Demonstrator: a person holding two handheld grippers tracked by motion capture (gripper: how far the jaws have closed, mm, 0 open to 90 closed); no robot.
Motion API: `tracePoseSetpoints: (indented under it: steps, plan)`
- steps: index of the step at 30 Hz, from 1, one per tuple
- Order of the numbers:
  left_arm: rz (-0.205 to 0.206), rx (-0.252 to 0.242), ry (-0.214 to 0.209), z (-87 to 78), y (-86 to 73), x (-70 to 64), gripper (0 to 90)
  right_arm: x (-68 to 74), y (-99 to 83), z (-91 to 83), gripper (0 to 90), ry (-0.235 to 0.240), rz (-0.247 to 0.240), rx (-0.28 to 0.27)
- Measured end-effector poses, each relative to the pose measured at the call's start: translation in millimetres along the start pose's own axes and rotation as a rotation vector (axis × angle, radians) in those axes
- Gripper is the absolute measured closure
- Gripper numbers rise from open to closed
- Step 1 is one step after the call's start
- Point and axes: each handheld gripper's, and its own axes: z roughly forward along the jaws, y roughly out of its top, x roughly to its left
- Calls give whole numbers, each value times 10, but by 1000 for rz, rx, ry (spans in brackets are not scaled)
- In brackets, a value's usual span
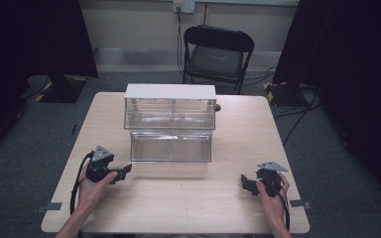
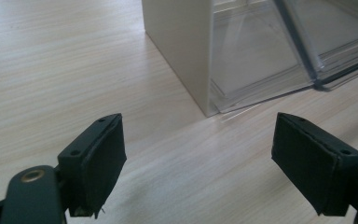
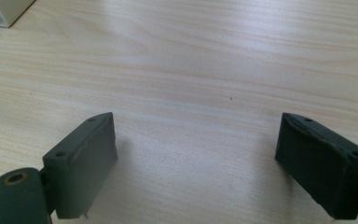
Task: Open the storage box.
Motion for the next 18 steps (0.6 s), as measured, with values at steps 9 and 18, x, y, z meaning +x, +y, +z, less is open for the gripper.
tracePoseSetpoints:
  steps: [9,18]
  plan:
    - [15,-18,-15,33,64,-95,171,1,0,0,117,-1,2,-1]
    - [63,-26,-25,61,107,-160,166,1,0,0,116,0,0,0]
